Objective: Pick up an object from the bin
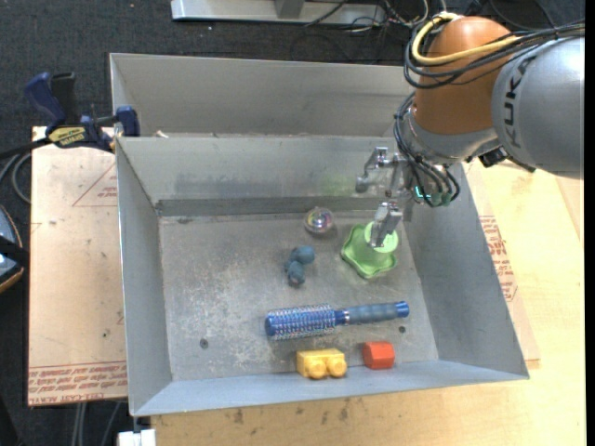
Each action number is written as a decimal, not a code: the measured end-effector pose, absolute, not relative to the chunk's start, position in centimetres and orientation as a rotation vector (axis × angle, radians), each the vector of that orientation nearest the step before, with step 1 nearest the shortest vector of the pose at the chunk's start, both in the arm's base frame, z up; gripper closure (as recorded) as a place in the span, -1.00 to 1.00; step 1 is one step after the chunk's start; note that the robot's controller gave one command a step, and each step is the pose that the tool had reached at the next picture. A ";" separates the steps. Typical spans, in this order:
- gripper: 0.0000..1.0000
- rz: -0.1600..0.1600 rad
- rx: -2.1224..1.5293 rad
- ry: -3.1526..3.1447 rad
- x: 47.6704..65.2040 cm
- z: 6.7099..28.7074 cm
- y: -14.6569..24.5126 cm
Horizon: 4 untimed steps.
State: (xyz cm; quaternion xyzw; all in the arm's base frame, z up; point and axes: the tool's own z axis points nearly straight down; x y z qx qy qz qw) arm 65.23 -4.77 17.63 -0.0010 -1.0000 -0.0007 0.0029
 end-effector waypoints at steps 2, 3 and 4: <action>-1.00 0.003 0.471 -3.121 65.6 7.5 -10.4; -1.00 0.009 0.611 -3.099 64.3 7.6 -7.8; -1.00 -0.012 1.045 -2.973 64.5 7.7 -13.4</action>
Offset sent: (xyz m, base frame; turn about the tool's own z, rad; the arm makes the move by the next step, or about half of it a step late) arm -0.0081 0.0151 -0.1063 -0.3039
